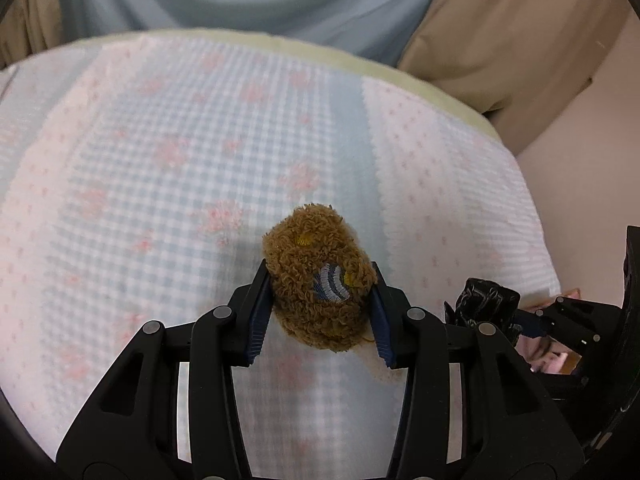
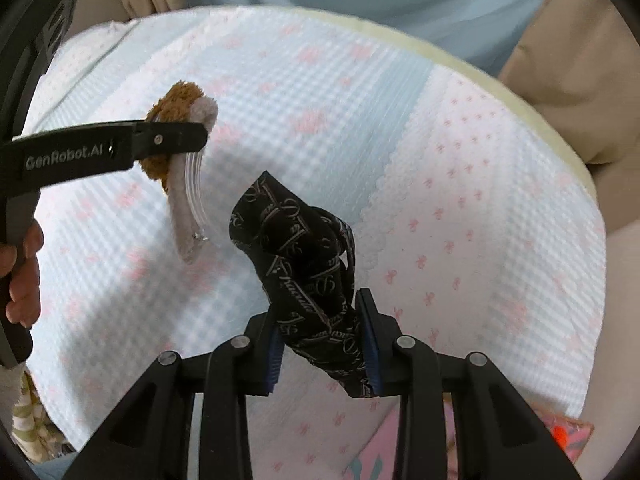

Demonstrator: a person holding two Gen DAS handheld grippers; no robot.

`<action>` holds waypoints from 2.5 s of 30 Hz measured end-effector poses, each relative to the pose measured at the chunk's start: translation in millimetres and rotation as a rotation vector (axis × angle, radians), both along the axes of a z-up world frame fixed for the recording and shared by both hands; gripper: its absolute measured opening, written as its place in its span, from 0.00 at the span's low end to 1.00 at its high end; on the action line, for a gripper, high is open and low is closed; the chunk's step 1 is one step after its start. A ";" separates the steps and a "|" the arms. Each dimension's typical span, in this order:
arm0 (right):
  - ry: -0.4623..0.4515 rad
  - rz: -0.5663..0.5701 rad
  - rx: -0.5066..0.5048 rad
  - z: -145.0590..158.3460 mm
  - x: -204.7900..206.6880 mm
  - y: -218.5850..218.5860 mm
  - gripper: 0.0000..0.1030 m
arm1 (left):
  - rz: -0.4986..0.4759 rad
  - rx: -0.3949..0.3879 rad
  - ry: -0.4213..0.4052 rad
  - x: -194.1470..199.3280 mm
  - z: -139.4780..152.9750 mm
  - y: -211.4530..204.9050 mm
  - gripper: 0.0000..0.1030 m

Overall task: Organize soft objects
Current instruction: 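Grasp the brown teddy bear with the left tool while the right tool grasps the black cloth, then carry teddy bear and black cloth into the box and open both tools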

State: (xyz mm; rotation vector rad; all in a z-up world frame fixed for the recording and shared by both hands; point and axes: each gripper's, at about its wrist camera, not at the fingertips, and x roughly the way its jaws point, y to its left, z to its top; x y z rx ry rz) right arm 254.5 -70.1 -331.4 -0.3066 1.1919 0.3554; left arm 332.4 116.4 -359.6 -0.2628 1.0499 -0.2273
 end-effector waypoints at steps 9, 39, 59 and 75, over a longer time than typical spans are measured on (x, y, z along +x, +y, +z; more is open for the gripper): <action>-0.076 -0.082 0.080 103.5 -58.1 -4.6 0.30 | -0.007 0.027 -0.087 -69.2 101.2 0.3 0.39; -0.195 -0.356 0.171 194.6 -207.0 -224.9 0.30 | -0.046 0.046 -0.217 -222.8 218.9 -178.5 0.39; 0.030 -0.579 0.128 83.4 -140.1 -370.9 0.30 | -0.410 0.103 -0.024 -144.4 108.1 -376.3 0.39; 0.089 -0.459 0.164 12.9 -108.9 -379.9 0.81 | -0.563 0.252 0.029 -132.7 34.8 -440.2 1.00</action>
